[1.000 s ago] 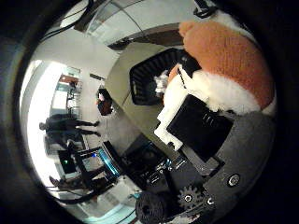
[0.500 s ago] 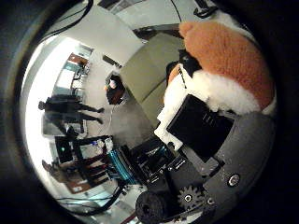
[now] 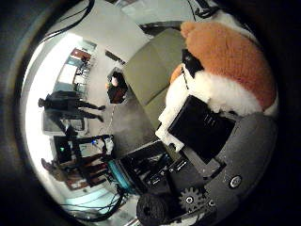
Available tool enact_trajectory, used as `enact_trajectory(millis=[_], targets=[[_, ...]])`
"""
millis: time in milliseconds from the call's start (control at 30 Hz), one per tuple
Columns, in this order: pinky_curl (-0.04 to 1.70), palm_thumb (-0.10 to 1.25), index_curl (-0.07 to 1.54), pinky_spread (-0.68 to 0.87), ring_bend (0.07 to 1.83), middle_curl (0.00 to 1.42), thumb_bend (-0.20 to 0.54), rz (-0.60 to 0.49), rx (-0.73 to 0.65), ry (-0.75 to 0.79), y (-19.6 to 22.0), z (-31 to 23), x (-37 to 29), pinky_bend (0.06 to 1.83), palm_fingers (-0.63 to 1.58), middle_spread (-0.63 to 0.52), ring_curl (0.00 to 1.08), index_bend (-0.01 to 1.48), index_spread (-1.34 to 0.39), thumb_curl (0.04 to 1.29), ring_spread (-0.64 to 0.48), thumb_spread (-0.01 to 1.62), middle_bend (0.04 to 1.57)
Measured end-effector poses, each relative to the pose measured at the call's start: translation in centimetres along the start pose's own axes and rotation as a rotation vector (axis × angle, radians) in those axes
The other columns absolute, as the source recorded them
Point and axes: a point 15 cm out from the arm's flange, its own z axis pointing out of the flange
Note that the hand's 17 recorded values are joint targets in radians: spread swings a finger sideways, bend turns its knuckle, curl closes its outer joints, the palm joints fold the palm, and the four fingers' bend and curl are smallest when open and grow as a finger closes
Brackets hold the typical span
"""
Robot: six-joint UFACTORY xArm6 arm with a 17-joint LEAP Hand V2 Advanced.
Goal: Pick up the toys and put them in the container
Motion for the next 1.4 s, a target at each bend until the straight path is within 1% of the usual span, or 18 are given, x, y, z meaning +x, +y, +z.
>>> enact_trajectory(millis=[300, 500, 600, 633, 700, 767, 833, 867, 933, 967, 1000, 1033, 1067, 1133, 1200, 1267, 1333, 1400], targets=[[0.87, 1.1, 0.88, -0.2, 1.26, 0.75, -0.015, 0.042, 0.048, 0.03, -2.8, 1.0, 4.3, 1.37, 1.11, -0.11, 0.93, 1.14, -0.22, 0.91, -0.27, 0.64, 1.37], [0.87, 1.1, 0.88, -0.2, 1.26, 0.75, -0.02, 0.041, 0.051, 0.032, -4.0, 2.1, 5.0, 1.36, 1.11, -0.11, 0.93, 1.15, -0.22, 0.93, -0.27, 0.59, 1.38], [0.88, 1.04, 0.88, -0.21, 1.26, 0.75, -0.024, 0.039, 0.046, 0.03, -3.9, 2.7, 5.0, 1.38, 1.12, -0.11, 0.93, 1.14, -0.22, 0.9, -0.27, 0.67, 1.37], [0.88, 1.01, 0.87, -0.2, 1.26, 0.75, -0.03, 0.039, 0.045, 0.029, -3.9, 2.9, 5.0, 1.38, 1.1, -0.12, 0.92, 1.11, -0.23, 0.87, -0.27, 0.73, 1.36], [0.85, 0.93, 0.86, -0.21, 1.25, 0.73, -0.053, 0.037, 0.044, 0.029, -3.8, 3.0, 5.1, 1.37, 1.06, -0.13, 0.9, 1.05, -0.24, 0.83, -0.26, 0.76, 1.3], [0.81, 0.84, 0.83, -0.22, 1.22, 0.71, -0.052, 0.035, 0.042, 0.029, -3.7, 2.9, 5.2, 1.32, 1.05, -0.12, 0.85, 0.91, -0.25, 0.76, -0.24, 0.81, 1.24], [0.76, 0.73, 0.8, -0.2, 1.16, 0.68, -0.059, 0.03, 0.032, 0.029, -3.2, 2.8, 5.6, 1.23, 1.0, -0.08, 0.79, 0.82, -0.24, 0.65, -0.19, 0.94, 1.15], [0.75, 0.66, 0.78, -0.16, 1.16, 0.66, -0.059, 0.024, 0.023, 0.025, -3.0, 2.9, 5.6, 1.2, 0.95, -0.04, 0.77, 0.72, -0.22, 0.59, -0.14, 0.98, 1.12], [0.73, 0.56, 0.72, -0.11, 1.22, 0.63, -0.055, -0.007, -0.028, 0.0, -1.7, 3.4, 5.1, 1.22, 0.86, 0.0, 0.74, 0.48, -0.23, 0.5, -0.07, 1.02, 1.04], [0.72, 0.51, 0.68, -0.12, 1.24, 0.62, -0.052, -0.032, -0.06, -0.018, -0.9, 3.7, 4.6, 1.25, 0.83, 0.01, 0.71, 0.33, -0.26, 0.46, -0.05, 1.03, 0.99], [0.71, 0.49, 0.65, -0.13, 1.25, 0.61, -0.046, -0.057, -0.085, -0.034, -0.2, 3.9, 4.4, 1.26, 0.83, 0.01, 0.69, 0.26, -0.27, 0.43, -0.05, 1.03, 0.96], [0.69, 0.46, 0.62, -0.18, 1.25, 0.6, -0.043, -0.068, -0.089, -0.042, 0.0, 4.0, 4.3, 1.29, 0.84, 0.0, 0.66, 0.17, -0.29, 0.41, -0.06, 1.02, 0.91], [0.68, 0.45, 0.58, -0.23, 1.25, 0.59, -0.038, -0.071, -0.086, -0.048, 0.0, 4.0, 4.3, 1.32, 0.85, -0.01, 0.65, 0.12, -0.31, 0.39, -0.07, 1.01, 0.88], [0.64, 0.43, 0.51, -0.35, 1.25, 0.59, -0.033, -0.078, -0.073, -0.067, -0.2, 3.9, 4.1, 1.37, 0.83, -0.03, 0.61, 0.09, -0.34, 0.36, -0.11, 1.0, 0.82], [0.61, 0.42, 0.44, -0.4, 1.25, 0.59, -0.031, -0.091, -0.056, -0.091, -0.5, 3.8, 3.7, 1.42, 0.77, -0.05, 0.59, 0.09, -0.36, 0.34, -0.14, 1.0, 0.79], [0.59, 0.42, 0.39, -0.45, 1.22, 0.58, -0.03, -0.104, -0.04, -0.111, -0.8, 3.7, 3.2, 1.45, 0.65, -0.09, 0.57, 0.12, -0.39, 0.32, -0.19, 1.0, 0.72], [0.55, 0.41, 0.37, -0.43, 1.2, 0.57, -0.03, -0.117, -0.025, -0.127, -1.2, 3.4, 2.6, 1.39, 0.55, -0.11, 0.55, 0.16, -0.4, 0.31, -0.21, 0.99, 0.68], [0.52, 0.41, 0.38, -0.38, 1.13, 0.56, -0.028, -0.124, -0.025, -0.132, -1.3, 3.4, 2.2, 1.32, 0.42, -0.13, 0.52, 0.2, -0.41, 0.3, -0.22, 0.99, 0.62]])
